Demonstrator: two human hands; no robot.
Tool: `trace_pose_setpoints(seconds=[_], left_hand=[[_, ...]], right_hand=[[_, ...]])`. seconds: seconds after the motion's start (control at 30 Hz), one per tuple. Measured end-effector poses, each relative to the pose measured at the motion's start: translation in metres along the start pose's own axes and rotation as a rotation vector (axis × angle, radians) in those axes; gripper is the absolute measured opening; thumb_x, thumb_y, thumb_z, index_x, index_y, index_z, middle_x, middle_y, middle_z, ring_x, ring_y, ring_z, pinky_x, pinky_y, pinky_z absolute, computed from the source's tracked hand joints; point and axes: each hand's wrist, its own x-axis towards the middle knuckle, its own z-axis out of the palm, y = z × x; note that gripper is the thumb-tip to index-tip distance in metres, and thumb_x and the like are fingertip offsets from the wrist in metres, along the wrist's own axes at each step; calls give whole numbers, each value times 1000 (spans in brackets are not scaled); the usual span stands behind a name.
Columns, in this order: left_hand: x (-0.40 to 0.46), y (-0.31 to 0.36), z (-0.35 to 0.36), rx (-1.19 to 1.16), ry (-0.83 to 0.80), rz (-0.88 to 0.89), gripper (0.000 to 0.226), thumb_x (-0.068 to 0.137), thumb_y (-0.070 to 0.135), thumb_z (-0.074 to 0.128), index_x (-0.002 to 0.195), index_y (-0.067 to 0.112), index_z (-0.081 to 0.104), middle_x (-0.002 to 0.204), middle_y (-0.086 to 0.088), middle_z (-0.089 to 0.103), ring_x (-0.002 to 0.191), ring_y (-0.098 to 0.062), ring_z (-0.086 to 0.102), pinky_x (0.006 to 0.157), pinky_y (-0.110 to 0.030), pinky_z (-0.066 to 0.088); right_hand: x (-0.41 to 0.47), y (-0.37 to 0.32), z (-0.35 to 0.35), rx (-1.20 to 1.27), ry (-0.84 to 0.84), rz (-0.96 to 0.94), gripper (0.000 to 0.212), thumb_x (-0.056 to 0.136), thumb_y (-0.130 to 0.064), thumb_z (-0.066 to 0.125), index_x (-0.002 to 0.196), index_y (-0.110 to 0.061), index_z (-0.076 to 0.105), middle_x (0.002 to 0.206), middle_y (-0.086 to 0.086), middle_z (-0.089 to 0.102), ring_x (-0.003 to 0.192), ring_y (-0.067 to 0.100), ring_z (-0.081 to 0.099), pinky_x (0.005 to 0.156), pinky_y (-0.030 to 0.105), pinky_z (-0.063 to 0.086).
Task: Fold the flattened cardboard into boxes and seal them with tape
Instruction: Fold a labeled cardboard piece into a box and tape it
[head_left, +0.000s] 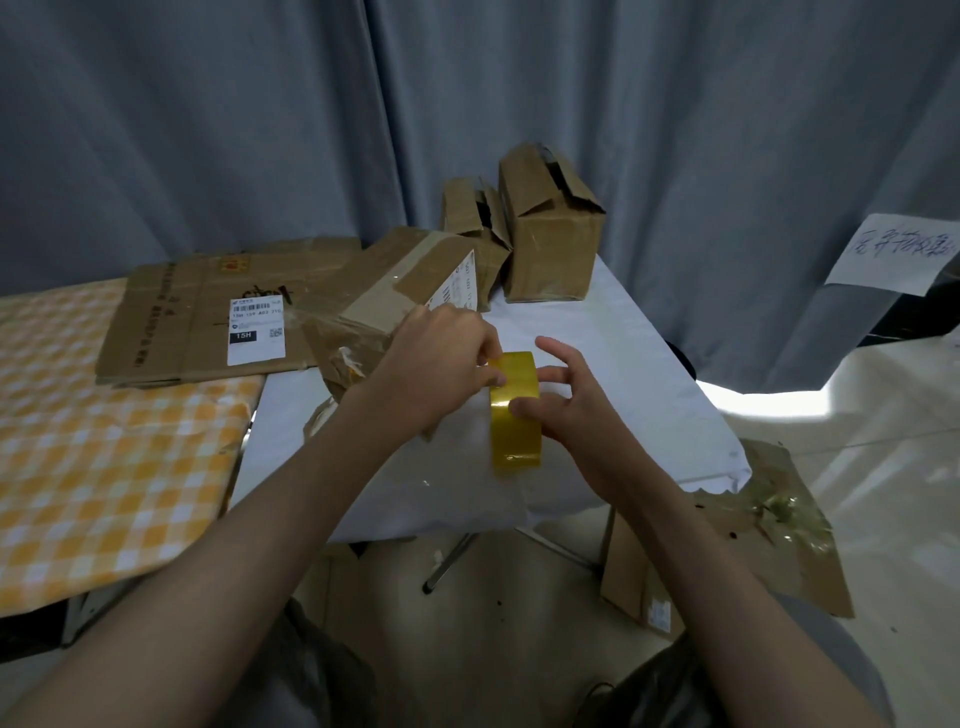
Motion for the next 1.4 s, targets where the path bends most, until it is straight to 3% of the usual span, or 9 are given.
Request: trace_pose_setpoints(seconds=[0.13, 0.23, 0.5, 0.77, 0.93, 1.17, 1.27, 1.4], left_hand=[[1, 4, 2, 46, -53, -24, 30, 90, 45, 65, 113, 26, 63, 121, 3, 62, 118, -18, 50, 103, -40, 34], [2, 6, 2, 76, -103, -26, 32, 94, 43, 61, 117, 21, 58, 129, -2, 56, 124, -22, 47, 107, -42, 31], [-1, 9, 3, 59, -110, -5, 21, 98, 35, 55, 112, 20, 52, 121, -2, 54, 116, -21, 47, 102, -40, 33], [-8, 8, 13, 141, -44, 57, 34, 102, 34, 46, 134, 23, 52, 128, -4, 51, 121, -23, 46, 97, -39, 36], [-9, 6, 11, 106, -26, 22, 38, 102, 36, 49, 138, 27, 56, 132, -5, 54, 125, -23, 46, 100, -37, 36], [-7, 2, 11, 8, 10, -13, 29, 96, 42, 57, 117, 23, 61, 123, 1, 60, 116, -18, 49, 100, -38, 37], [0, -1, 10, 50, -79, 32, 23, 98, 44, 51, 111, 24, 50, 117, 3, 53, 103, -14, 40, 93, -35, 33], [10, -6, 6, 63, -226, 56, 24, 98, 47, 50, 111, 26, 46, 112, 4, 45, 100, -14, 38, 89, -32, 30]], right_hand=[[-1, 3, -5, 18, -83, 84, 76, 87, -17, 75, 149, -27, 33, 130, 3, 56, 109, 23, 61, 89, 32, 57], [-2, 3, -8, 89, -126, 63, 66, 87, -10, 73, 143, -26, 42, 126, 8, 65, 108, 22, 66, 84, 30, 59], [-1, 5, -10, 104, -148, 36, 68, 84, -13, 76, 143, -24, 44, 122, 5, 68, 107, 22, 68, 81, 28, 59], [-1, 7, -9, 102, -126, 21, 60, 84, -15, 77, 133, -31, 47, 106, -11, 69, 96, 12, 70, 68, 20, 56], [1, 9, -9, 88, -121, 25, 57, 83, -13, 77, 127, -34, 48, 102, -14, 69, 89, 6, 71, 66, 19, 55], [2, 10, -9, 63, -121, 23, 61, 83, -18, 77, 133, -32, 45, 110, -12, 66, 95, 11, 69, 67, 19, 56], [2, 9, -10, 72, -130, 27, 62, 84, -16, 77, 135, -31, 45, 112, -10, 67, 96, 13, 70, 69, 20, 56], [1, 10, -12, 62, -159, 33, 65, 84, -15, 77, 139, -29, 44, 121, 1, 67, 105, 20, 68, 78, 26, 59]])
